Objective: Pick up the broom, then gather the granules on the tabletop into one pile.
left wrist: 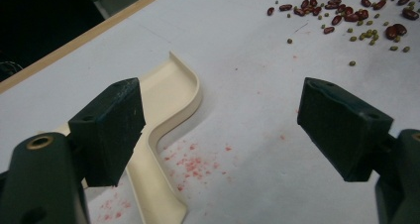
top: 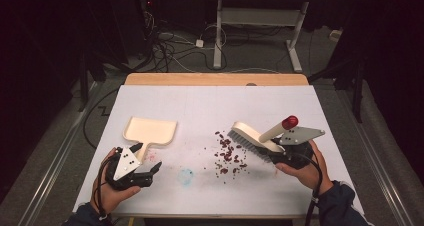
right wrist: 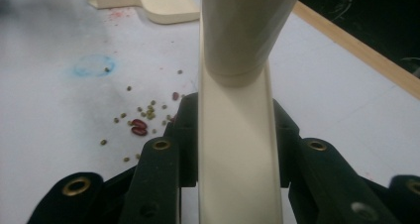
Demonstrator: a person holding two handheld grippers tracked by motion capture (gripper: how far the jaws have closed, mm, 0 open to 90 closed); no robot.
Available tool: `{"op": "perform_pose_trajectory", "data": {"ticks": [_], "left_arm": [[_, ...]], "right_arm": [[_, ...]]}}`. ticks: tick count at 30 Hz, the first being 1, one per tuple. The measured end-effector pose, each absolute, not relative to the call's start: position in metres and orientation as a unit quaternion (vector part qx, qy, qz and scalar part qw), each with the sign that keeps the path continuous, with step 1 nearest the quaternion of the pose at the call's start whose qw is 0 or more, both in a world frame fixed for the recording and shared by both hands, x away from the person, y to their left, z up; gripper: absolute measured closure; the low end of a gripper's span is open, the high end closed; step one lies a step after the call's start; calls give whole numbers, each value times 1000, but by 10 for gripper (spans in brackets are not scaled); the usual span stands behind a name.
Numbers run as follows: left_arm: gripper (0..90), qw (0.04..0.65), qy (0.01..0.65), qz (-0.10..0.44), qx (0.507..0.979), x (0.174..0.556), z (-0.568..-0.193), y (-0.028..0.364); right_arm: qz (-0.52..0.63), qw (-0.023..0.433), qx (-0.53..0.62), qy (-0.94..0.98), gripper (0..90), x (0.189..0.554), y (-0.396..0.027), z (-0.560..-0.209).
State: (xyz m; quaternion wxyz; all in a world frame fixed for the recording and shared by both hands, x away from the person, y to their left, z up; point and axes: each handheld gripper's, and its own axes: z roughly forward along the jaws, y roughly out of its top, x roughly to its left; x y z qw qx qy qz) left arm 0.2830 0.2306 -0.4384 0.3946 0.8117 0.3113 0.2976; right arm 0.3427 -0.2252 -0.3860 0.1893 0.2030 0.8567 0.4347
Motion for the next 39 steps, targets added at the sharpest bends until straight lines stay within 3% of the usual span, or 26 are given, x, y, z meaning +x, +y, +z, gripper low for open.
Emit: {"op": "perform_pose_trajectory", "data": {"ticks": [9,15,25,33,39], "left_arm": [[177,376,310,288,824,284,-445,225],[177,368,311,295,825,283,-447,224],[177,364,304,285,833,286,-450,220],[177,358,290,277,843,287,-453,214],[177,363,290,277,841,287,-451,213]], "right_arm": [[415,229,216,854,674,360,-232,-387],[392,257,230,853,675,408,-229,-393],[321,296,206,876,675,463,-178,-417],[295,295,168,893,675,464,-140,-435],[303,268,116,907,673,446,-126,-442]]}}
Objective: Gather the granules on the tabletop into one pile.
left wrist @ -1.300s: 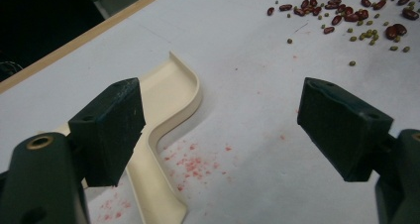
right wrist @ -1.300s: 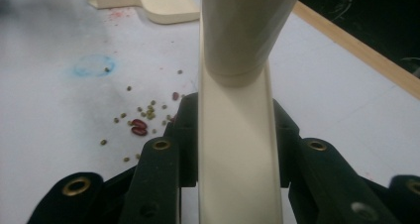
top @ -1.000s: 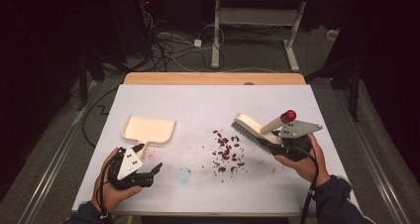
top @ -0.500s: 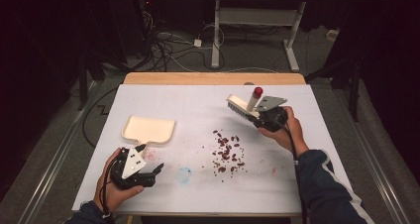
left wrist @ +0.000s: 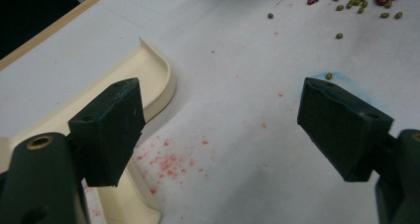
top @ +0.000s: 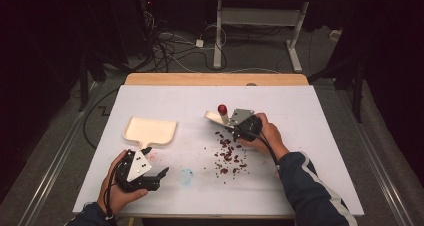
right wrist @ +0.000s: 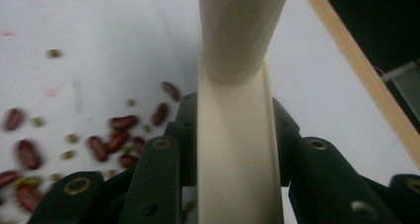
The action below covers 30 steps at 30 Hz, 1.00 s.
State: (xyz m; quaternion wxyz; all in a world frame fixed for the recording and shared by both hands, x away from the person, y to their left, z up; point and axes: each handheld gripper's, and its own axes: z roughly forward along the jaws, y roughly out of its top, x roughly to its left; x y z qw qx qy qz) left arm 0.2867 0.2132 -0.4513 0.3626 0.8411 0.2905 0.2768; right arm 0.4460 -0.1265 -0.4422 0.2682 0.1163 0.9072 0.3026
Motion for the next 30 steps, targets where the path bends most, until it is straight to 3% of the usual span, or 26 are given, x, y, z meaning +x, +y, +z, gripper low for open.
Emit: {"op": "perform_pose_trajectory", "data": {"ticks": [17,30], "left_arm": [[177,375,288,265,840,284,-450,213],[177,377,288,268,839,282,-448,214]], "right_arm": [[346,227,3,910,673,380,-150,-445],[385,260,47,884,675,379,-167,-423]]}}
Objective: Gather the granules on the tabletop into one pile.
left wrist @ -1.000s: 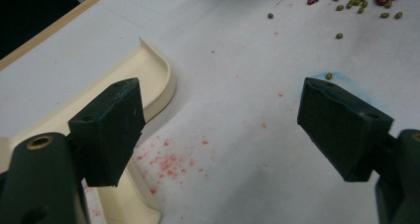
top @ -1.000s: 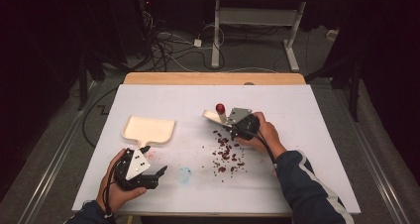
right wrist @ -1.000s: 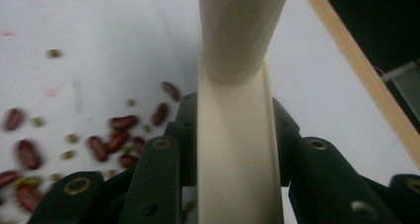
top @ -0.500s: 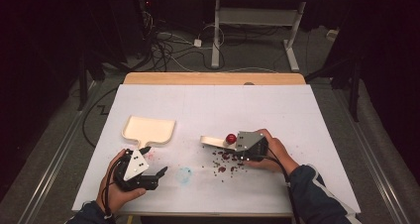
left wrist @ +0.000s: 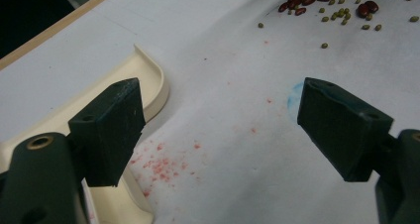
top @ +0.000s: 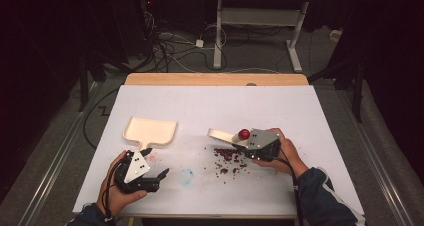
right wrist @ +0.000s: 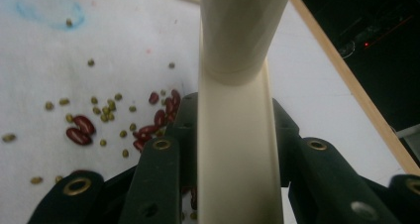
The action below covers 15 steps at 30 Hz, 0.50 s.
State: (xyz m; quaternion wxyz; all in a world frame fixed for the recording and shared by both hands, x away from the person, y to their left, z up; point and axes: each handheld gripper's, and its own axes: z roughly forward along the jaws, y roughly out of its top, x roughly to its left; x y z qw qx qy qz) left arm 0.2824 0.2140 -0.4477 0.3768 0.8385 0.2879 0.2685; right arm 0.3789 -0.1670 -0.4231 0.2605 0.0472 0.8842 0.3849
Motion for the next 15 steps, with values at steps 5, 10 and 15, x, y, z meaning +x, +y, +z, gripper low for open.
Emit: {"op": "perform_pose_trajectory", "data": {"ticks": [5,10,15], "left_arm": [[177,387,286,282,830,280,-443,215],[177,391,290,296,822,278,-440,218],[177,391,292,305,818,277,-439,222]], "right_arm": [[425,239,87,869,675,369,-172,-400],[448,171,106,871,675,345,-160,-386],[442,86,110,886,675,322,-131,-392]]}}
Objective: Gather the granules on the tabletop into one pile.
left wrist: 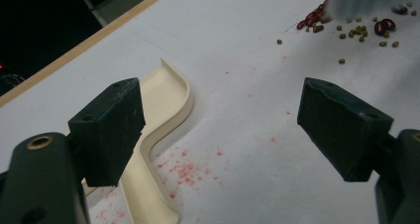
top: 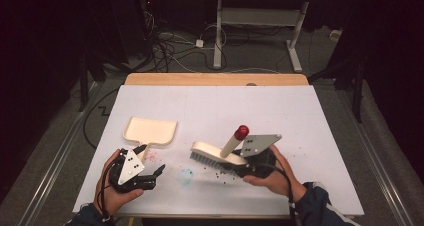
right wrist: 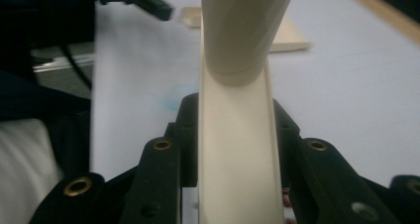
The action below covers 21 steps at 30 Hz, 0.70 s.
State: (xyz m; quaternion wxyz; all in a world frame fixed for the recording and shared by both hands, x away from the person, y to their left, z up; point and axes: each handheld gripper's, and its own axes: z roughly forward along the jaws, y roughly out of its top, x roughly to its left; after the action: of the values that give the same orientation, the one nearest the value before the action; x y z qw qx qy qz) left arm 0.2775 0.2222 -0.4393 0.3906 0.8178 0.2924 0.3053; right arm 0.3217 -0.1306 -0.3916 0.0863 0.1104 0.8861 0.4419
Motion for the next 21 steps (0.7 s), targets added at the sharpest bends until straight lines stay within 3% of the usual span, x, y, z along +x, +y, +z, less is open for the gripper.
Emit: {"op": "perform_pose_trajectory", "data": {"ticks": [4,9,11,21], "left_arm": [[177,389,296,309,816,279,-439,226],[177,379,295,308,821,281,-442,228],[177,379,294,306,822,280,-443,228],[177,371,284,296,833,281,-446,222]], "right_arm": [[427,24,127,895,676,316,-105,-408],[403,-1,167,900,676,318,-84,-429],[396,17,197,897,676,324,-84,-432],[387,28,268,882,674,346,-119,-436]]}}
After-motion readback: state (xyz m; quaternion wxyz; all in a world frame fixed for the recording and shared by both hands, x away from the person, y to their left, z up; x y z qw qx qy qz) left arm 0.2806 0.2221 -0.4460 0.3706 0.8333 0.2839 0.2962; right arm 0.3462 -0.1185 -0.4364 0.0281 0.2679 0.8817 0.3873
